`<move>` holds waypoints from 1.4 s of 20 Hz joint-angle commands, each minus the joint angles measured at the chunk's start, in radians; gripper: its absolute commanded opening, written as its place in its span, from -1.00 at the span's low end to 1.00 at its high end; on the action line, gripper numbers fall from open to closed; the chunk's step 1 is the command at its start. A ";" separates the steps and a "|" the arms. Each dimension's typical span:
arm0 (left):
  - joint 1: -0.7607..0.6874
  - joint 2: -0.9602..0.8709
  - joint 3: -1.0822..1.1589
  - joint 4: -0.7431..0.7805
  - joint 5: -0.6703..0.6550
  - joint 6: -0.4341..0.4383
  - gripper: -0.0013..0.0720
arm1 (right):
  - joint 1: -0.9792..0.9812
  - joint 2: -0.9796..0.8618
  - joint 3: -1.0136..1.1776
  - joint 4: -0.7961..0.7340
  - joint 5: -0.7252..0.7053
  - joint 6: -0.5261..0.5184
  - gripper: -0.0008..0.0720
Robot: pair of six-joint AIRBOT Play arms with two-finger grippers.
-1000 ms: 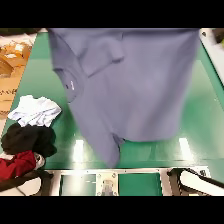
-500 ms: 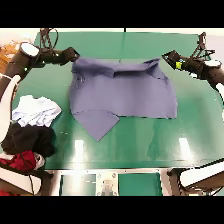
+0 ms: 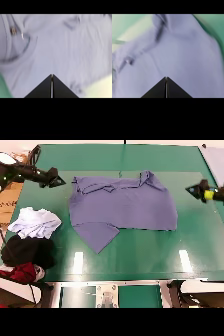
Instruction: Fold the shirts.
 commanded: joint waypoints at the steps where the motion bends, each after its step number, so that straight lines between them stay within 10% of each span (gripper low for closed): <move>1: 0.016 0.071 -0.106 0.054 -0.125 -0.003 -0.91 | -0.133 0.220 -0.304 -0.191 0.013 0.076 -0.62; 3: 0.031 0.194 -0.323 0.082 -0.039 0.015 -0.91 | -0.160 0.279 -0.460 -0.160 -0.043 0.077 0.03; 7: 0.106 0.341 -0.617 0.085 0.101 0.013 -0.86 | -0.149 0.280 -0.629 -0.155 -0.049 0.076 0.39; 9: 0.117 0.344 -0.650 0.085 0.098 0.003 0.64 | -0.148 0.280 -0.664 -0.153 -0.067 0.076 0.38; 16: 0.108 0.341 -0.720 0.083 0.123 0.003 0.67 | -0.060 0.224 -0.647 -0.051 -0.217 0.067 0.36; 20: 0.108 0.341 -0.809 0.039 0.203 0.013 0.67 | 0.002 0.124 -0.558 -0.021 -0.211 0.043 -0.48; 21: 0.108 0.341 -0.827 0.026 0.231 0.014 0.67 | 0.001 0.121 -0.536 -0.024 -0.200 0.042 -0.94; 28: -0.044 0.269 -0.867 -0.136 0.368 0.090 0.67 | 0.001 0.121 -0.493 -0.025 -0.179 0.042 -0.94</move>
